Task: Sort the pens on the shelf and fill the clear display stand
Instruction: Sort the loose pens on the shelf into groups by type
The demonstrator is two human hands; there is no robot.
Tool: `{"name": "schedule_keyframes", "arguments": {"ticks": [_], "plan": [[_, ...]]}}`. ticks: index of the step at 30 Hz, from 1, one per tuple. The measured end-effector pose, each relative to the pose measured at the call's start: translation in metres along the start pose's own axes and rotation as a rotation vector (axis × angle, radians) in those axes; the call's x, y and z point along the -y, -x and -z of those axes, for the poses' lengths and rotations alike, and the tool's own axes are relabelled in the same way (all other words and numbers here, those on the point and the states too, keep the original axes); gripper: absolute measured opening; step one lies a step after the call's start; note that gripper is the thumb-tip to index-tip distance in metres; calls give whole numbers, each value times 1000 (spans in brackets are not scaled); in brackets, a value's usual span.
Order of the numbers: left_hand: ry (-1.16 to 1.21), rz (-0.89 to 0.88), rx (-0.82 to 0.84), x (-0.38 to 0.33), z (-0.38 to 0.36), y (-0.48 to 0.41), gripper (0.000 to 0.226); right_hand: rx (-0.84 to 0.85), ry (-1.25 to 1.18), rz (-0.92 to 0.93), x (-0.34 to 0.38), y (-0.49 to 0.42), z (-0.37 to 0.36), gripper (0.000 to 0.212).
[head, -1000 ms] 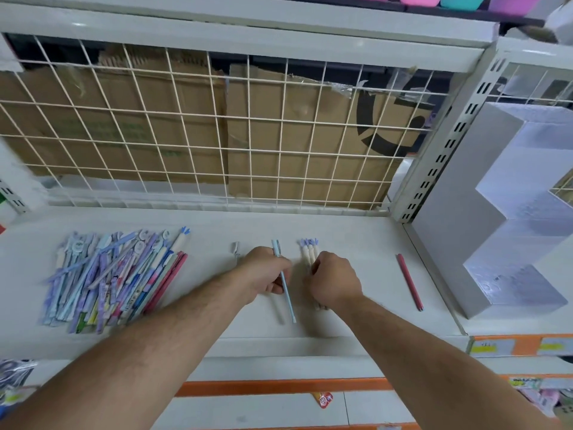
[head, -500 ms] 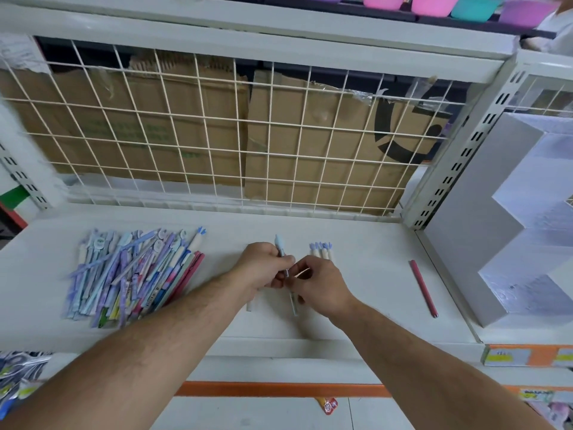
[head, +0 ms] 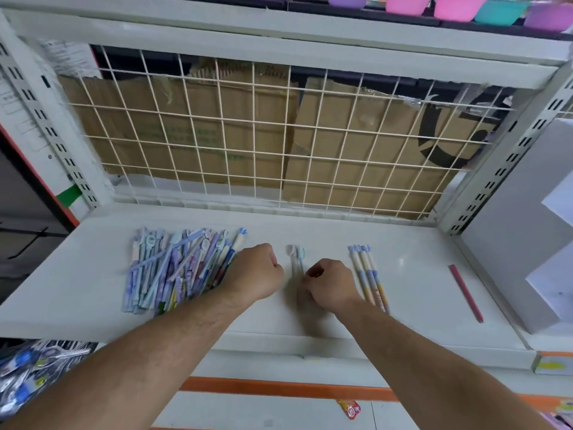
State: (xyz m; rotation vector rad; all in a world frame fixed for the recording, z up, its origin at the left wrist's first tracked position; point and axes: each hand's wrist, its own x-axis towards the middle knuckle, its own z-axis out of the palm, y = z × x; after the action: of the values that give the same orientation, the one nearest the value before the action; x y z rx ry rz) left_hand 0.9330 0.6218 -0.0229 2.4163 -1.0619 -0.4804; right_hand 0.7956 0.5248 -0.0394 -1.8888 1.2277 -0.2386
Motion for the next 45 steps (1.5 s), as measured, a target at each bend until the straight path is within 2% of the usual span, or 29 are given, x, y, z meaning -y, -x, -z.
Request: {"name": "schedule_keyframes", "arguments": {"ticks": [3, 7, 10, 19, 26, 31, 33, 38, 45], "plan": [[-138, -48, -18, 13, 7, 3, 10, -31, 27, 23, 8, 4, -8, 7], [-479, -121, -91, 28, 18, 8, 19, -85, 16, 59, 17, 11, -17, 9], [-593, -124, -138, 42, 26, 7, 24, -122, 16, 92, 24, 14, -24, 9], [-576, -103, -103, 50, 30, 8, 50, -158, -30, 126, 36, 20, -34, 13], [-404, -60, -44, 50, 30, 2, 45, -138, -84, 122, 36, 24, -31, 14], [-553, -36, -63, 50, 32, 0, 70, -128, -83, 124, 33, 26, -29, 14], [-539, -34, -41, 49, 34, 0, 66, -124, -79, 128, 33, 26, -28, 15], [-475, -25, 6, 45, 36, 0, 33, -122, -81, 132, 35, 29, -26, 15], [-523, -7, 13, 44, 30, -3, 17, -115, -88, 143, 33, 33, -23, 17]]}}
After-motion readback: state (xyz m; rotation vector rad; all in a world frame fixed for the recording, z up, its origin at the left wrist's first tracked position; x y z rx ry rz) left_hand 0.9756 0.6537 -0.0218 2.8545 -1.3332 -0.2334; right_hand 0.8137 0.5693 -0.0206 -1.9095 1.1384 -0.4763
